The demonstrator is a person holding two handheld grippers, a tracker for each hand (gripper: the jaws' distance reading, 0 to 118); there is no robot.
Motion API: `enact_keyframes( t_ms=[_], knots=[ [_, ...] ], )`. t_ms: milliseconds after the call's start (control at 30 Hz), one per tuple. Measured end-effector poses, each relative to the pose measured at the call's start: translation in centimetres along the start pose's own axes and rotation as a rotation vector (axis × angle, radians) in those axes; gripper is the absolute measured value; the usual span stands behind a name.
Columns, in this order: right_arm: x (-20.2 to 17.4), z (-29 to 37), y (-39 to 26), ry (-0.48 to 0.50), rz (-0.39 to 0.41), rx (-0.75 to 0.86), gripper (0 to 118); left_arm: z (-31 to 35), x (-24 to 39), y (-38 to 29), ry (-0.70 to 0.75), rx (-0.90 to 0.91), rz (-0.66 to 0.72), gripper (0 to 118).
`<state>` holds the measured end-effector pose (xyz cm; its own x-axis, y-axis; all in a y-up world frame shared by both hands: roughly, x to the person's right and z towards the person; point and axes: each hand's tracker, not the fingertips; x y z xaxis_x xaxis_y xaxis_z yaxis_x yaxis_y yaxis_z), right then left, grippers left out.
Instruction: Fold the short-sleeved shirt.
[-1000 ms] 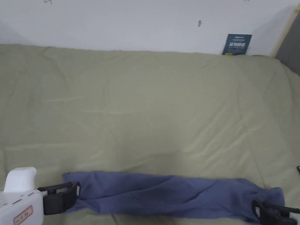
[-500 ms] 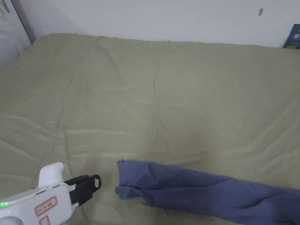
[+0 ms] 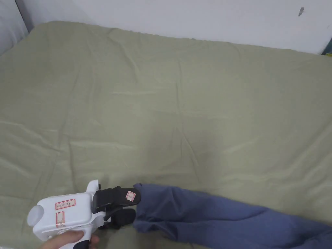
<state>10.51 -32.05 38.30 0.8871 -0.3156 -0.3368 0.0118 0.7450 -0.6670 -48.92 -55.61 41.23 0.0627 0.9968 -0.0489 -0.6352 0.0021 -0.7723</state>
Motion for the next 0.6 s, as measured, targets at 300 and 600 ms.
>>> enact_keyframes(
  t_ms=[300,600],
  knots=[
    [-1.8,-1.9,1.0,0.027,-0.006,0.003,3,-4.2,-3.1,2.4,0.310,-0.061,0.123,6],
    [-3.1,-1.4,1.3,0.038,0.030,0.029,3,-5.6,5.6,-0.6,0.616,-0.034,-0.290,6]
  ],
)
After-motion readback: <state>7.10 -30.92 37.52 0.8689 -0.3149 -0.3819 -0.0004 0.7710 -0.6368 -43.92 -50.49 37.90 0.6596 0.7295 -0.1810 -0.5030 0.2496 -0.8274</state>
